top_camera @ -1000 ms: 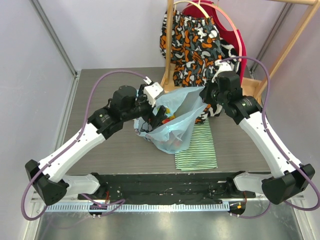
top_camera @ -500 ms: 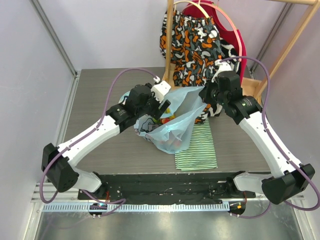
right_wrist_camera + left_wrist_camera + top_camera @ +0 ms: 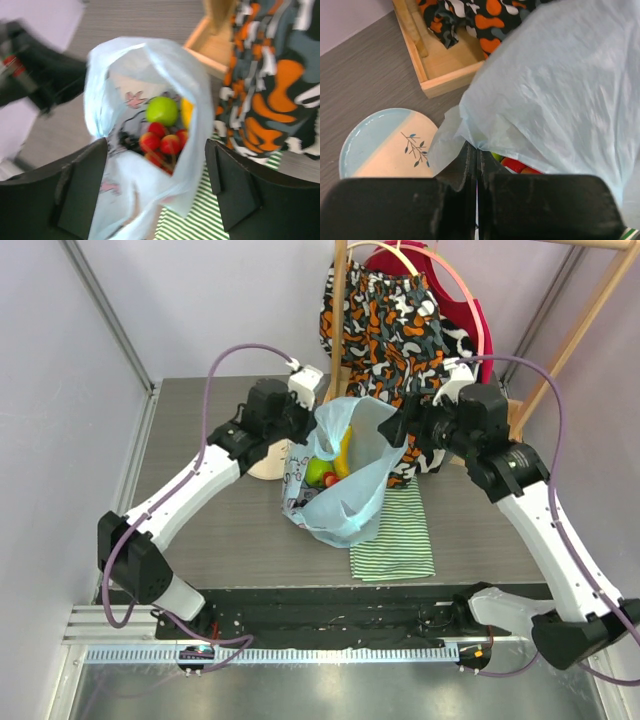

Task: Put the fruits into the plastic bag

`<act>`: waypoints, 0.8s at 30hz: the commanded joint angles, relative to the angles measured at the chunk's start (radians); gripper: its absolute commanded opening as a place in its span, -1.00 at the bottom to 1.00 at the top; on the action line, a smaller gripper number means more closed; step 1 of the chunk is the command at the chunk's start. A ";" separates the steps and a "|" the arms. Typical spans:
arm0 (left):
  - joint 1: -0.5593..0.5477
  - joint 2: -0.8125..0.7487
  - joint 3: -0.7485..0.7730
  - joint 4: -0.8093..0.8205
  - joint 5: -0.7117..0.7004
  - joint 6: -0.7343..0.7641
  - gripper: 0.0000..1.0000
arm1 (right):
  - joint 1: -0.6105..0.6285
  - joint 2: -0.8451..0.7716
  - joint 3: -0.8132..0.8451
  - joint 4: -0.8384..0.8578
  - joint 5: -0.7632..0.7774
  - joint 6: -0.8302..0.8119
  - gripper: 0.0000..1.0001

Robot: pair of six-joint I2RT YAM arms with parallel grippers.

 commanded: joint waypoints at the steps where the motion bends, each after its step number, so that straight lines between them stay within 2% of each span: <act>1: 0.071 0.007 0.043 0.010 0.194 -0.150 -1.00 | 0.002 -0.068 0.003 0.032 -0.276 0.037 0.75; 3: 0.097 0.007 0.040 0.026 0.231 -0.199 -1.00 | 0.004 -0.081 -0.033 0.043 -0.390 0.084 0.80; 5: 0.117 0.010 0.031 0.038 0.277 -0.236 -1.00 | 0.004 -0.097 -0.105 0.066 -0.428 0.115 0.84; 12: 0.137 0.017 0.029 0.058 0.338 -0.282 -1.00 | 0.011 -0.161 -0.271 -0.034 -0.275 0.150 0.84; 17: 0.138 0.021 0.031 0.058 0.345 -0.295 -1.00 | 0.019 -0.135 -0.366 0.084 -0.356 0.238 0.82; 19: 0.145 0.019 0.032 0.055 0.344 -0.296 -1.00 | 0.027 -0.120 -0.373 0.083 -0.364 0.239 0.78; 24: 0.155 0.013 0.032 0.043 0.339 -0.293 -1.00 | 0.033 -0.152 -0.316 -0.041 -0.276 0.192 0.75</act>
